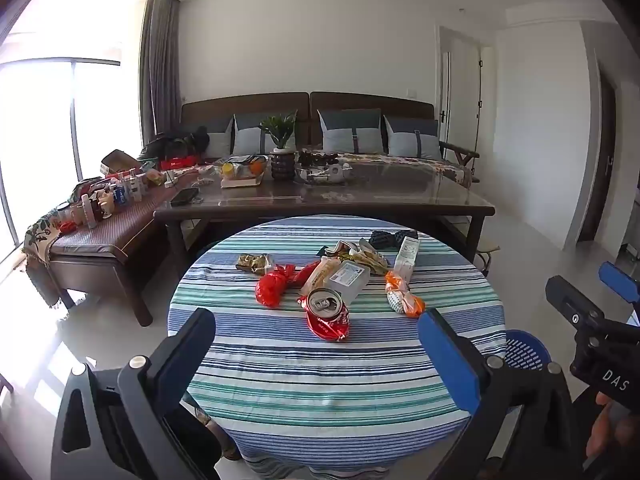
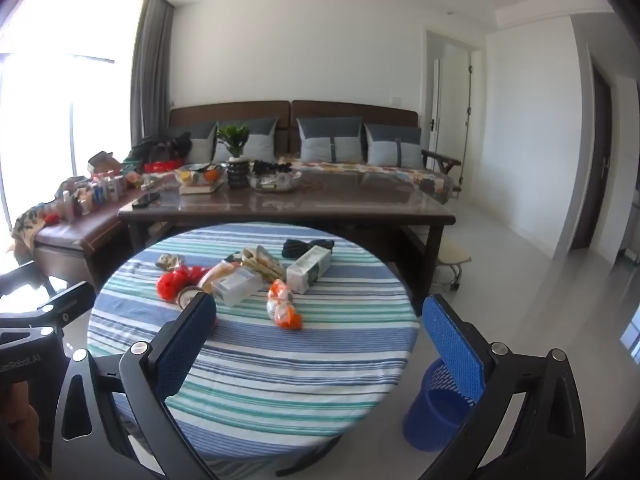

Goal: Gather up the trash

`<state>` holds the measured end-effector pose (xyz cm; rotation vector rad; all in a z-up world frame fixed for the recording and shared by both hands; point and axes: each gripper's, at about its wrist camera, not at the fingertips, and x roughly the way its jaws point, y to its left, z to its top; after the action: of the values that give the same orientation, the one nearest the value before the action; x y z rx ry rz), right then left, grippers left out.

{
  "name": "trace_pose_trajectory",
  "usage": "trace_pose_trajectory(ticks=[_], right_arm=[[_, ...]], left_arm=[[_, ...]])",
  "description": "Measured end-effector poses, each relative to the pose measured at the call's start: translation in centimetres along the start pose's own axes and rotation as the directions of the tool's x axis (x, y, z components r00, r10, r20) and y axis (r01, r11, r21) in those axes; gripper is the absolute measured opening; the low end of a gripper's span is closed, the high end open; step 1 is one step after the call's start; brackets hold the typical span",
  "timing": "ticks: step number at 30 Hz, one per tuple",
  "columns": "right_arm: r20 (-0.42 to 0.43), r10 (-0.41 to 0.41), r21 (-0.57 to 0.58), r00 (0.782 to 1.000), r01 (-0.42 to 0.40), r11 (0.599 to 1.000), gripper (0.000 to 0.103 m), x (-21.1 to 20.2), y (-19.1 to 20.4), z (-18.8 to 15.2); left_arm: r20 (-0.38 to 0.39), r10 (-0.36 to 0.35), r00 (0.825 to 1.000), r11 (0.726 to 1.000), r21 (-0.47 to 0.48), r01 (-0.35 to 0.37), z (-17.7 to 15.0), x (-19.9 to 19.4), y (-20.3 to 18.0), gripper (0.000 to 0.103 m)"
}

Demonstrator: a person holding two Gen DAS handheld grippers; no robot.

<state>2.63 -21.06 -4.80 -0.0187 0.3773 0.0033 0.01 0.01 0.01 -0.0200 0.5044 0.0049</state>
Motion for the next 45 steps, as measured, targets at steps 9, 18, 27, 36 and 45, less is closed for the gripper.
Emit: trace_pose_trajectory(ticks=[9,18,27,36,45], right_arm=[[-0.002,-0.003,0.001,1.0,0.003,1.0,0.103,0.0,-0.2,0.0],[-0.005,-0.008,0.001,1.0,0.008,1.0,0.103,0.0,-0.5,0.0],[-0.009,-0.008,0.0,1.0,0.008,1.0,0.103,0.1,-0.6,0.0],[-0.012,-0.011,-0.001,1.0,0.011,1.0,0.103,0.3,-0.6,0.0],[-0.019,-0.014,-0.001,1.0,0.014,1.0,0.103,0.6,-0.7,-0.1]], left_arm=[[0.003,0.002,1.0,1.0,-0.001,-0.002,-0.1,0.1,0.1,0.103],[-0.001,0.001,1.0,1.0,0.0,-0.001,0.0,-0.2,0.2,0.103],[0.0,-0.001,1.0,1.0,0.001,0.001,-0.1,-0.1,0.1,0.103],[0.001,0.001,1.0,1.0,0.002,-0.001,-1.0,0.5,0.5,0.103],[0.001,0.001,1.0,1.0,0.002,-0.001,-1.0,0.5,0.5,0.103]])
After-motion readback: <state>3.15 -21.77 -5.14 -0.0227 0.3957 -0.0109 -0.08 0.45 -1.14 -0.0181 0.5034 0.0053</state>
